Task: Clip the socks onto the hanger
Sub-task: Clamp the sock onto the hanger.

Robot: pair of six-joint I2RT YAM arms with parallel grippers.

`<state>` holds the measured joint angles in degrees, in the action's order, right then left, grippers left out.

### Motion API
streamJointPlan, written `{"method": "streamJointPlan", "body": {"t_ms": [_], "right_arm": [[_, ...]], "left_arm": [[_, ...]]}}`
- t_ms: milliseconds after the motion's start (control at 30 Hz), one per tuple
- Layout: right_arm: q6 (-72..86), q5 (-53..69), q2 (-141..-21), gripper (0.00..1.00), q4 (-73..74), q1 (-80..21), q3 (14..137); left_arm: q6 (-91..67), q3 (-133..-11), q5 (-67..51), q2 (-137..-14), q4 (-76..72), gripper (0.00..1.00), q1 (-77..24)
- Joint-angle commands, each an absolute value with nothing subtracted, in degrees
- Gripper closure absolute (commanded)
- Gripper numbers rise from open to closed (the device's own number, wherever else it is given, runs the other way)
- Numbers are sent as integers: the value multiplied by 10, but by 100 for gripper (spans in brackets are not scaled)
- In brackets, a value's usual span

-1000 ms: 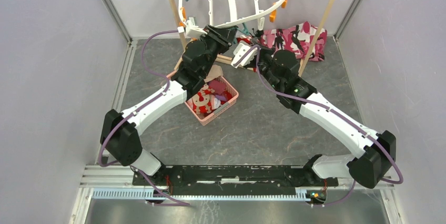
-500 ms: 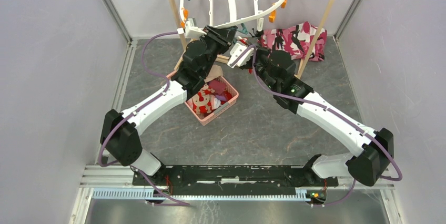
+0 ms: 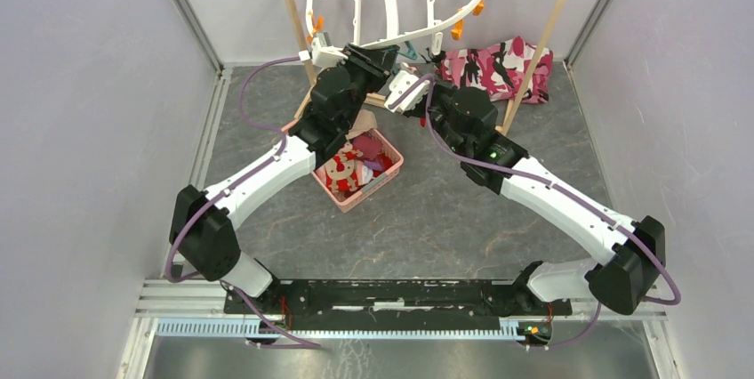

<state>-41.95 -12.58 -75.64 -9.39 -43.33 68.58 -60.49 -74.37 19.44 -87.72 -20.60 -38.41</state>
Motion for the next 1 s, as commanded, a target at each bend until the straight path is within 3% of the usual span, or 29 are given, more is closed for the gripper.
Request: {"method": "streamJointPlan", "body": {"t_ms": [0,267,500,967], "right_arm": [[-402,-135,-755,100,-113,-446,711],[-383,-131,-758,100,-99,-454,720],[-402,-215,-780,100,-90,-458,733],[-396,-210,-788,100,-89,-458,735]], "left_arm": [[-643,-753,229,-889,-155,91,-388],[-642,-754,223,-895,-155,91,-388],[-636,-751,225,-887,-156,91,-388],[-637,-747,218,-878,-156,91,-388]]}}
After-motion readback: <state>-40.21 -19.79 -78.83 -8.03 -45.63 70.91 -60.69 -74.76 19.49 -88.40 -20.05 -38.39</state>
